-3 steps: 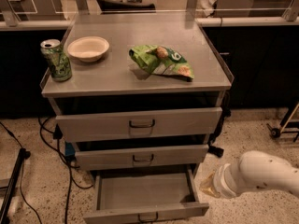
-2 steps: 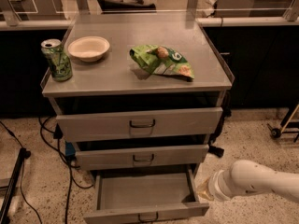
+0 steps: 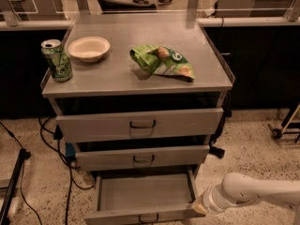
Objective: Close bottom drawer
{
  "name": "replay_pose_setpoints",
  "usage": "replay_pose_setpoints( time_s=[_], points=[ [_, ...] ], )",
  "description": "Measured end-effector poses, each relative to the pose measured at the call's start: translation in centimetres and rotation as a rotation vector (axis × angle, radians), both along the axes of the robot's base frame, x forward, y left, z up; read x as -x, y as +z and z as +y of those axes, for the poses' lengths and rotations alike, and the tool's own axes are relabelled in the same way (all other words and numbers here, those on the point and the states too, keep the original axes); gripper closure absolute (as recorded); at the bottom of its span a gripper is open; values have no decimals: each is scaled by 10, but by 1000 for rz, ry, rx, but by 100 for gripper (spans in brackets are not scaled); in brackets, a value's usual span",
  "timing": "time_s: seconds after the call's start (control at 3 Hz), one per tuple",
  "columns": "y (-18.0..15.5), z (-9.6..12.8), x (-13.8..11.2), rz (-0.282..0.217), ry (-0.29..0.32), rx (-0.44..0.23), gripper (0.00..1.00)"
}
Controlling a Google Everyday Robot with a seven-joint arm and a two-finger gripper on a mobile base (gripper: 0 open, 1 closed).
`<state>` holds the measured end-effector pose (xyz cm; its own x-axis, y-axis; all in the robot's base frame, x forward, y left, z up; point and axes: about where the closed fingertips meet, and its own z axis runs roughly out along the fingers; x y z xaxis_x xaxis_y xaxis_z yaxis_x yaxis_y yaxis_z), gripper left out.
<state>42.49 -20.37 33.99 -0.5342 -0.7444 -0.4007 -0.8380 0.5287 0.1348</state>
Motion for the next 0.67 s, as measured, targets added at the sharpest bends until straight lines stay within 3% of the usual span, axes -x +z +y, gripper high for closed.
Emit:
replay_pose_setpoints(
  time_s=[0.67],
  points=[
    [-29,2,-2,-20,-32,-21,100]
  ],
)
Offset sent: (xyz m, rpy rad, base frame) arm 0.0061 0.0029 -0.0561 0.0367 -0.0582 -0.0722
